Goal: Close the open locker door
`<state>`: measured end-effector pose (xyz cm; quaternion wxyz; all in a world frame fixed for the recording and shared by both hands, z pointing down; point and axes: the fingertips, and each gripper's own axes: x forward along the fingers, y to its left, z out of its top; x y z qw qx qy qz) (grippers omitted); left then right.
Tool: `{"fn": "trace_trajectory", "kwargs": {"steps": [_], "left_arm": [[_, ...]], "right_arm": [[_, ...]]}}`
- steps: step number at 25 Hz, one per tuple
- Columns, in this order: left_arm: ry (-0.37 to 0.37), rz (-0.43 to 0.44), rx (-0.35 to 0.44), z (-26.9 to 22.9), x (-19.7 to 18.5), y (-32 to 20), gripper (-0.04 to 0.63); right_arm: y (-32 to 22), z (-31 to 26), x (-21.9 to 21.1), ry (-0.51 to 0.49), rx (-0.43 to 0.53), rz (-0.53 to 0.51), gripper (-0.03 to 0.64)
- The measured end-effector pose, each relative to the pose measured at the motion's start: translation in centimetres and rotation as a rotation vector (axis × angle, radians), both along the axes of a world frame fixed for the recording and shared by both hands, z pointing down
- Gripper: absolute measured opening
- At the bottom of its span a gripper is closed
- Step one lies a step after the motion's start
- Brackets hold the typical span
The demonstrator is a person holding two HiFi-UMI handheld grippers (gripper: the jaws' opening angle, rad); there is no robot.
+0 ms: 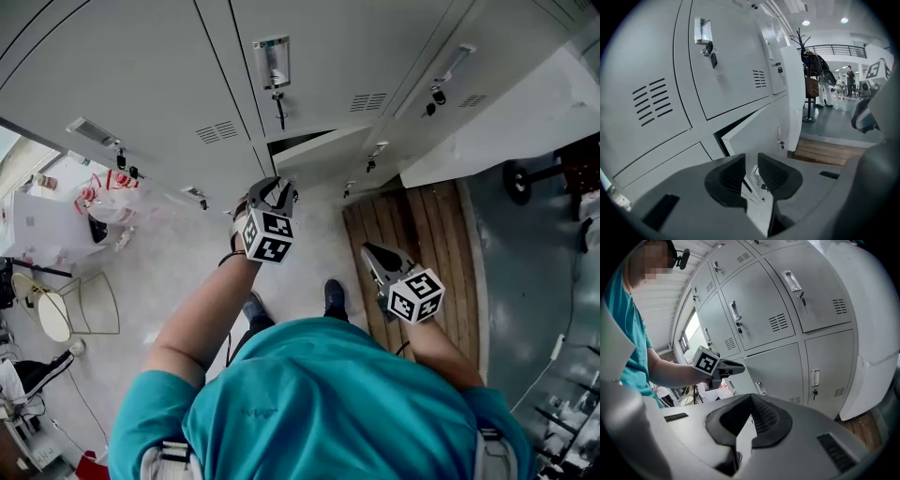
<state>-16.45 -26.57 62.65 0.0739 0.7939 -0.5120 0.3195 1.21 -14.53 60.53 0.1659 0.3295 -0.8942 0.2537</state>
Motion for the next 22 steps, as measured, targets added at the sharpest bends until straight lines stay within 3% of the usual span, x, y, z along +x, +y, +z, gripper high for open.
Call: {"fn": "trace_trajectory", "kwargs": {"steps": [8,15,22], "left_arm": [[0.128,-0.129,-0.013,0.0,-0.7,-3.7,0.09],[0.171,-0.203,-0.015,0.4,-1.4,-5.6,0.085],[0.157,-0.26,0.027,0.6,-2.4,-7.8,0.084]], "right_arm": [[-0.2,0.3,0.1,0.003,-0.009,0.003,-0.002],[-0.5,0.7,0.7,0.01,-0.019,0.016,-0.002],[-1.2,1.1,1.3,0.011,-0.029,0.026,-0.002]]}}
